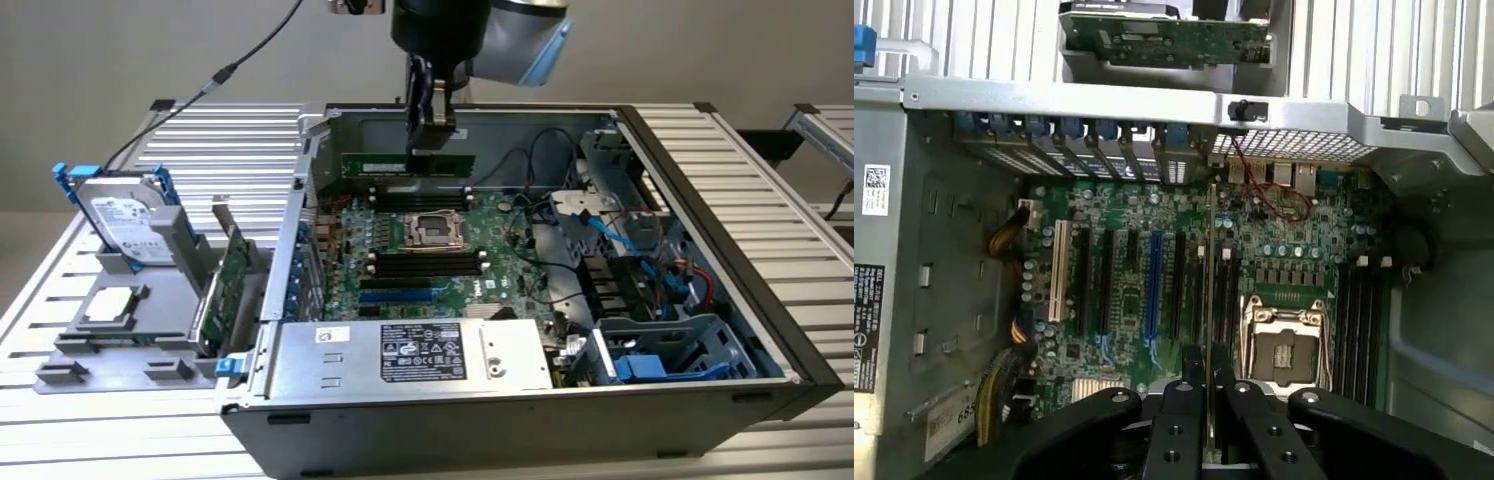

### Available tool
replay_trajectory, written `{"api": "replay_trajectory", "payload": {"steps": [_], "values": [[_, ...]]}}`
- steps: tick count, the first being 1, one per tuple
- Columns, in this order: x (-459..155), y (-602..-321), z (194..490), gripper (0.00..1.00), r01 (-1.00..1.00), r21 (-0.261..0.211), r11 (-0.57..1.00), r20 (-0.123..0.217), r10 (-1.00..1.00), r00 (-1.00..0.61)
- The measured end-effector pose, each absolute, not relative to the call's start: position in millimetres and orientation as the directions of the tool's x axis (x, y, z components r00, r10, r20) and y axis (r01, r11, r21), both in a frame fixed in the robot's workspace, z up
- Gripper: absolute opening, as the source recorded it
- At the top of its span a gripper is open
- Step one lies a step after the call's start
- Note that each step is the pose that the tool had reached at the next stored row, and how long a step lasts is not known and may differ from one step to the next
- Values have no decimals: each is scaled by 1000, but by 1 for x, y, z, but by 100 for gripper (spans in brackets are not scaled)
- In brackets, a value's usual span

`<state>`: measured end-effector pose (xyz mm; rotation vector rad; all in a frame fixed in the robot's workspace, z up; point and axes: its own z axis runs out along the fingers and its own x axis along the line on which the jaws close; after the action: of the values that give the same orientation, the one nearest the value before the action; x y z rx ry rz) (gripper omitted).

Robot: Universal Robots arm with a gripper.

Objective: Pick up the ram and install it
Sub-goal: 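Pick up the ram and move it above insertion slot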

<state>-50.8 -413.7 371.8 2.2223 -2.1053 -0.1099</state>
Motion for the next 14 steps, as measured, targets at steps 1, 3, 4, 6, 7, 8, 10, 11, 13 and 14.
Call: {"api": "replay_trajectory", "payload": {"steps": [1,3,4,6,7,8,10,11,13,14], "values": [[-48,-411,371,14,-993,106,-54,2,-999,54],[-44,-407,368,14,-993,106,-54,2,-999,54],[-41,-405,367,14,-993,106,-54,2,-999,54],[-36,-400,364,14,-993,106,-54,2,-999,54],[-33,-398,363,14,-993,106,-54,2,-999,54],[-31,-396,362,14,-993,106,-54,2,-999,54],[-25,-392,360,14,-993,106,-54,2,-999,54],[-22,-390,359,14,-993,105,-54,2,-999,54],[-16,-386,357,14,-993,103,-54,2,-999,54],[-15,-385,356,14,-993,102,-54,2,-999,54]]}}
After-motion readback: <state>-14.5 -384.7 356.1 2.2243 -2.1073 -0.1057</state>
